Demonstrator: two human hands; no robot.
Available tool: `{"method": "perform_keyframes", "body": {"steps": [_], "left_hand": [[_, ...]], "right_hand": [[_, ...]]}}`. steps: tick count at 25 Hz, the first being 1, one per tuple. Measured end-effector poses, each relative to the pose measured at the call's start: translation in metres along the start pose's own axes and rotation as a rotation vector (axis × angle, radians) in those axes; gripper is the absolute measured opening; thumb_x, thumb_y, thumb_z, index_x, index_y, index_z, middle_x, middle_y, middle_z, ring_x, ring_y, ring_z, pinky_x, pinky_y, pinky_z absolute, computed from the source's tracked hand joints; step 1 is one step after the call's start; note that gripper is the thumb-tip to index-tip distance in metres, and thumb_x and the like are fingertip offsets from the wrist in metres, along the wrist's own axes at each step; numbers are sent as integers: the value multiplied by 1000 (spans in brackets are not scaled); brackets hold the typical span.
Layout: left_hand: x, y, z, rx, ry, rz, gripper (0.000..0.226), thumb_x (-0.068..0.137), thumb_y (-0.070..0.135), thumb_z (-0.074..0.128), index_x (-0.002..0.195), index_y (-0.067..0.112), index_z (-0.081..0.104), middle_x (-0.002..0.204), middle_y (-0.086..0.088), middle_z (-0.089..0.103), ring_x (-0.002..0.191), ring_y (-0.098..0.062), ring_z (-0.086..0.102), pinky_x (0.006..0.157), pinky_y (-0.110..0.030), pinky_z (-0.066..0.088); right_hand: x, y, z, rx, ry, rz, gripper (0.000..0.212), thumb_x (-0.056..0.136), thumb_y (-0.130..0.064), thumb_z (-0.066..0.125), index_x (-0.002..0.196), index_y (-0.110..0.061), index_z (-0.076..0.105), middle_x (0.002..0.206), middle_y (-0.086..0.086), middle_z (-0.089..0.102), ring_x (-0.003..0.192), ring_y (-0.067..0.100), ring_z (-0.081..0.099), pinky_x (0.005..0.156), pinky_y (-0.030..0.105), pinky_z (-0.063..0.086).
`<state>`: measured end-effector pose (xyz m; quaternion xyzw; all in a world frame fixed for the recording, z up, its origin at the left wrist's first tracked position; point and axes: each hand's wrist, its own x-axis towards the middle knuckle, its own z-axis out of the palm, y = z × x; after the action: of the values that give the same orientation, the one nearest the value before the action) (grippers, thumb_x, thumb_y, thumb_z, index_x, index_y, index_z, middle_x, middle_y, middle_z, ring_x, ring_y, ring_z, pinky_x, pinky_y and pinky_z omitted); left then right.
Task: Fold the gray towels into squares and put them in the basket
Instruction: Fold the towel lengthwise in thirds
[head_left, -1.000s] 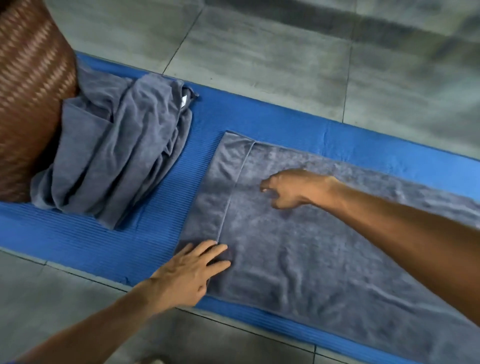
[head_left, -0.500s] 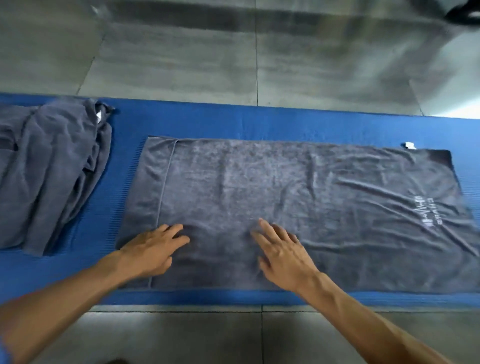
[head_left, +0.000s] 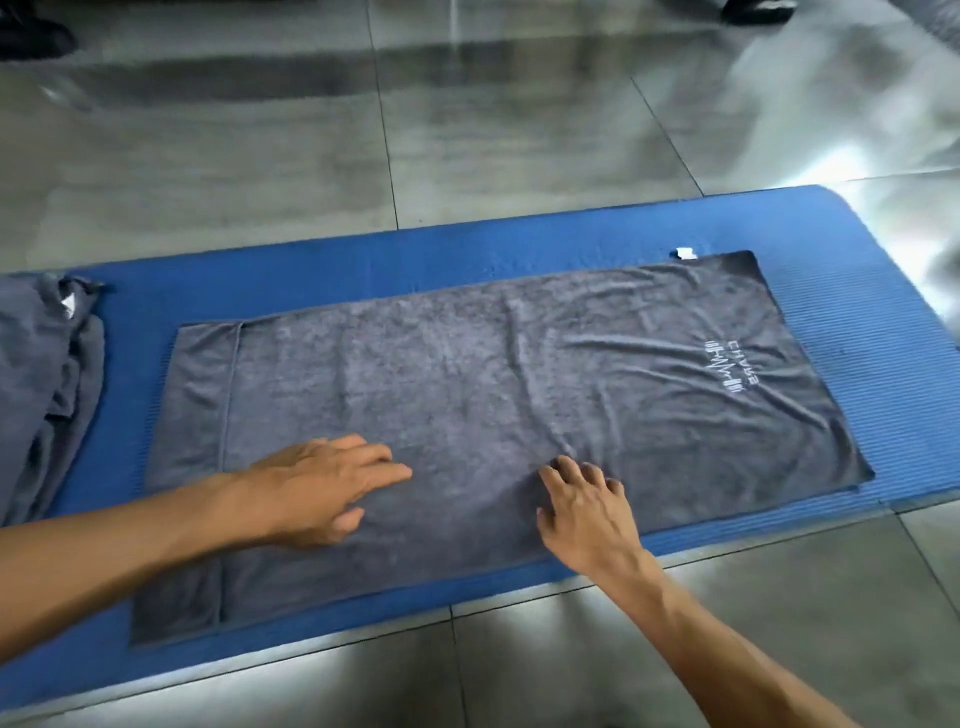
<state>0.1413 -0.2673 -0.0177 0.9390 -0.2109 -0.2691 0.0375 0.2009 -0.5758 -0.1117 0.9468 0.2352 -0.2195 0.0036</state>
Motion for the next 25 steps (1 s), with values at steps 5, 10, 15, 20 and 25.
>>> {"method": "perform_keyframes", "body": {"steps": [5,10,15,20,25], "left_hand": [[30,15,-26,164,-99,66,68,95,33,44,155,33,10,155,6,25,137,-16,31,110,-32,33],[72,28,-52,254,-146,78,70,96,32,45,155,31,7,154,1,25,135,-21,32,107,-39,37],[128,71,-50,343,-225,140,70,95,28,46,155,26,10,152,-8,27,133,-28,35,103,-41,39],[179,102,-31,225,-205,47,64,98,27,45,154,25,16,150,-7,31,132,-29,36,104,-43,37],[213,98,-18,-3,-14,-59,63,98,46,45,152,28,20,145,1,40,131,-23,40,105,-41,39]], "right_hand": [[-9,12,1,24,-18,23,56,90,-35,52,144,-30,38,153,-1,31,134,31,38,95,51,45],[1,29,-1,66,119,69,61,93,-35,49,151,-30,30,162,1,20,145,34,24,108,57,34],[5,46,0,78,157,144,44,90,-37,43,132,-23,50,143,4,44,127,33,43,93,47,43],[-5,134,35,103,118,170,61,97,-57,19,155,-39,18,164,-8,8,151,29,14,120,46,13],[-2,156,26,196,304,549,58,103,-46,20,157,-28,17,166,5,7,151,36,8,121,53,12]]}}
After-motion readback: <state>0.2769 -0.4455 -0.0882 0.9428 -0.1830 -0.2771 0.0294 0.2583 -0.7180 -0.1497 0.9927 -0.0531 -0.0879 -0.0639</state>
